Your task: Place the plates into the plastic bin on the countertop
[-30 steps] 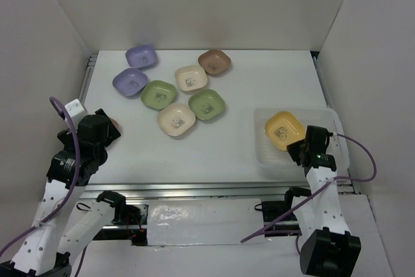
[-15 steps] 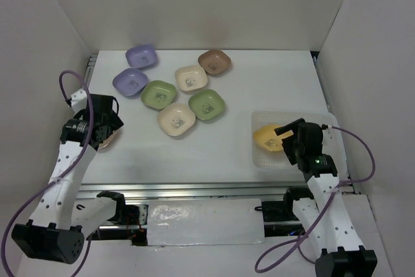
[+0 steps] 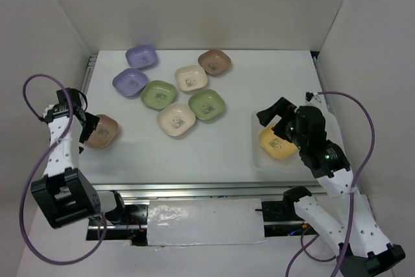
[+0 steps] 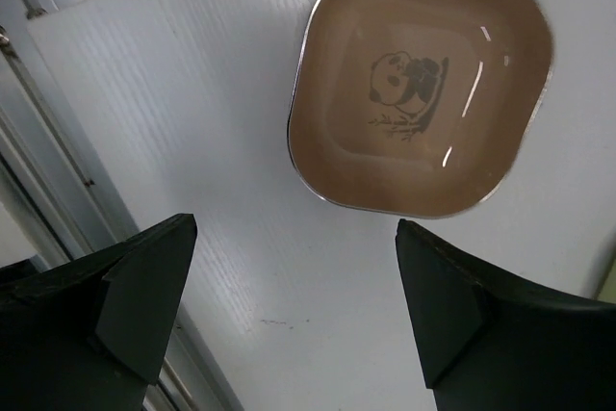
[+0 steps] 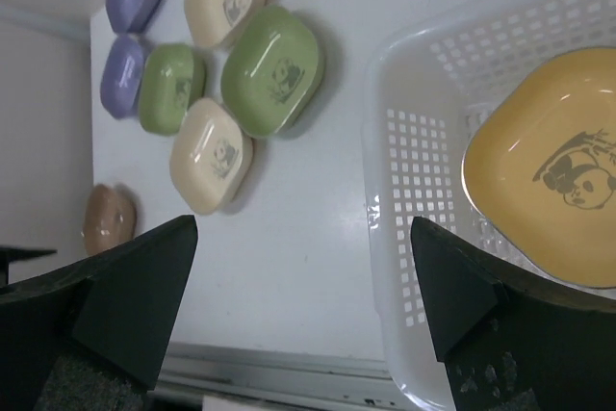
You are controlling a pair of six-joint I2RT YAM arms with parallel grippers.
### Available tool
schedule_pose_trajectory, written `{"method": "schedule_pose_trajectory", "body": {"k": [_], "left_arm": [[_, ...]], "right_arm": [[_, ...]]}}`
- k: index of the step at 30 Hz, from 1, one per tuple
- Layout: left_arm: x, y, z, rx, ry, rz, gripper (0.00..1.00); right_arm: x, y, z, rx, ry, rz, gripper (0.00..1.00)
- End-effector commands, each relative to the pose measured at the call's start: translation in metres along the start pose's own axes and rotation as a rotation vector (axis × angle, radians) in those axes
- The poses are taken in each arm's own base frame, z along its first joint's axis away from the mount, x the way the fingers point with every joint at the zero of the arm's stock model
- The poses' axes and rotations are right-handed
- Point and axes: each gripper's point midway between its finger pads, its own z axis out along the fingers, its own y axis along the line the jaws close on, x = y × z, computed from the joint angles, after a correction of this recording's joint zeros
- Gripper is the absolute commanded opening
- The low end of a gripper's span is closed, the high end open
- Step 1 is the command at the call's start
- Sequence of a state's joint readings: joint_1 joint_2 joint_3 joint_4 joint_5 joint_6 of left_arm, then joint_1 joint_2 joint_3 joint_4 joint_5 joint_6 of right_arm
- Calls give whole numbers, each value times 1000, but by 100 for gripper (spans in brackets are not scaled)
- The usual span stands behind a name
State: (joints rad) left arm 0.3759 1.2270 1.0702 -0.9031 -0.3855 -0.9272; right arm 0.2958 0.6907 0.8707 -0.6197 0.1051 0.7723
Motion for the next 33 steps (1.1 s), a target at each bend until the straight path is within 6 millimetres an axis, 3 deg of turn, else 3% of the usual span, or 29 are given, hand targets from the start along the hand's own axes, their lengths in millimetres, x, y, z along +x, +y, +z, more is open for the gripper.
{"method": "schedule_pose_trajectory", "body": {"k": [1, 7, 12, 14, 17, 18, 21, 22, 25, 26, 28, 29, 30, 31, 33], "left_arm": [[20, -8, 35, -23, 105, -62, 98], [41, -7, 85, -113, 151, -100, 95], [54, -2, 105, -176, 161, -110, 88], [58, 0, 109, -171, 161, -118, 80], [75, 12, 117, -185, 180, -125, 56], [77, 17, 119, -200, 179, -128, 38], [76, 22, 119, -214, 172, -139, 10], [74, 23, 117, -212, 172, -139, 9], [67, 13, 100, -156, 149, -114, 0], [57, 4, 83, -100, 112, -82, 0], [62, -23, 53, 14, 64, 19, 0], [52, -36, 25, 107, -4, 47, 0], [67, -53, 0, 198, -30, 133, 0], [63, -60, -27, 281, -77, 130, 0], [86, -68, -62, 385, -87, 228, 0]], "right_arm": [[7, 20, -12, -91, 49, -119, 100], [16, 54, -38, -285, 82, -169, 100], [14, 68, -56, -360, 70, -177, 100], [14, 71, -60, -373, 69, -175, 100], [11, 76, -63, -390, 57, -170, 100], [13, 79, -63, -401, 62, -170, 100], [14, 83, -61, -400, 74, -179, 100], [15, 84, -60, -401, 79, -187, 100], [26, 96, -53, -428, 120, -217, 100], [31, 100, -45, -424, 144, -231, 100], [44, 119, -41, -473, 184, -273, 100], [50, 130, -30, -463, 211, -291, 100], [63, 142, -31, -489, 243, -321, 100], [62, 144, -20, -432, 214, -338, 100], [69, 165, -4, -381, 223, -372, 100]]}}
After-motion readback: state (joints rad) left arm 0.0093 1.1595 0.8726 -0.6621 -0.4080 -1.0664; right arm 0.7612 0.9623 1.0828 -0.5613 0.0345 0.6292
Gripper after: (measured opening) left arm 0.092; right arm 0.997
